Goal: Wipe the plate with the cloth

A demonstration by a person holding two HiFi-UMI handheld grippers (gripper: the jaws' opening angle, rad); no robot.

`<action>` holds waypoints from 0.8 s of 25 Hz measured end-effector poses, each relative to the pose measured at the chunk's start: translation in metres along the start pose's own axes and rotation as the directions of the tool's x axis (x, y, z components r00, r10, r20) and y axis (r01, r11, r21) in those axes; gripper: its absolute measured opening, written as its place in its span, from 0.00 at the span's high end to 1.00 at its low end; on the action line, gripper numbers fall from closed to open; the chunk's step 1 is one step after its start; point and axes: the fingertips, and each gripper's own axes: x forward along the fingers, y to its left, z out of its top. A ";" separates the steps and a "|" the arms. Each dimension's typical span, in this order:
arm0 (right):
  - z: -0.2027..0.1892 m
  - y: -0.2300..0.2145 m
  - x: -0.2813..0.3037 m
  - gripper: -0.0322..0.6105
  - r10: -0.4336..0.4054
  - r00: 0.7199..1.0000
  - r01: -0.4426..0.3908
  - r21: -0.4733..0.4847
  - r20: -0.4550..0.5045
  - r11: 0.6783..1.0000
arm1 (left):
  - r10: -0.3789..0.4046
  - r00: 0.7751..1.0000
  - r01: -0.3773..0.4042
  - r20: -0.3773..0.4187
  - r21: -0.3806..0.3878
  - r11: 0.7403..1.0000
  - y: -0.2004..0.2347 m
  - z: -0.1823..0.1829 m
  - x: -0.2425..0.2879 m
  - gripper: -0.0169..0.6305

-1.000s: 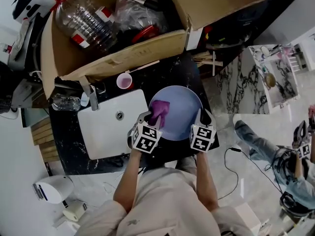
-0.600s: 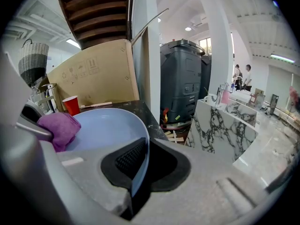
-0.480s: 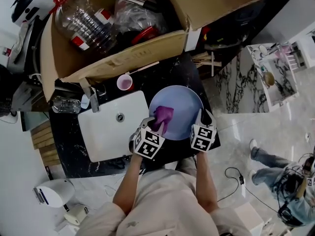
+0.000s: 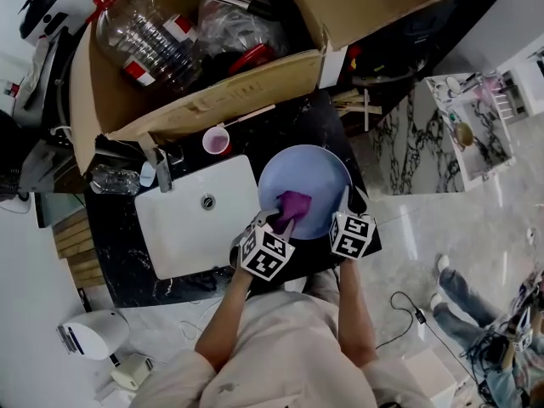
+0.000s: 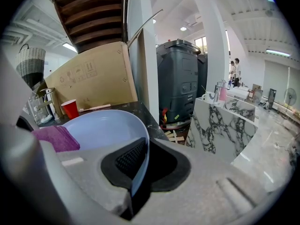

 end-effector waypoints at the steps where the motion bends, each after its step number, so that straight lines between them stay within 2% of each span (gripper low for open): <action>1: 0.000 0.000 0.000 0.90 0.001 1.000 -0.001 0.002 0.001 1.000 | -0.007 1.000 0.007 -0.002 0.004 1.000 -0.003 0.000 0.000 0.88; 10: -0.001 0.001 0.000 0.90 0.011 1.000 -0.012 0.022 0.007 1.000 | -0.059 0.998 0.060 -0.031 0.038 0.997 -0.025 0.001 0.006 0.88; 20: -0.001 0.001 -0.001 0.90 0.019 1.000 -0.019 0.030 0.007 0.999 | -0.153 0.987 0.155 -0.041 0.056 0.986 -0.054 0.012 0.017 0.88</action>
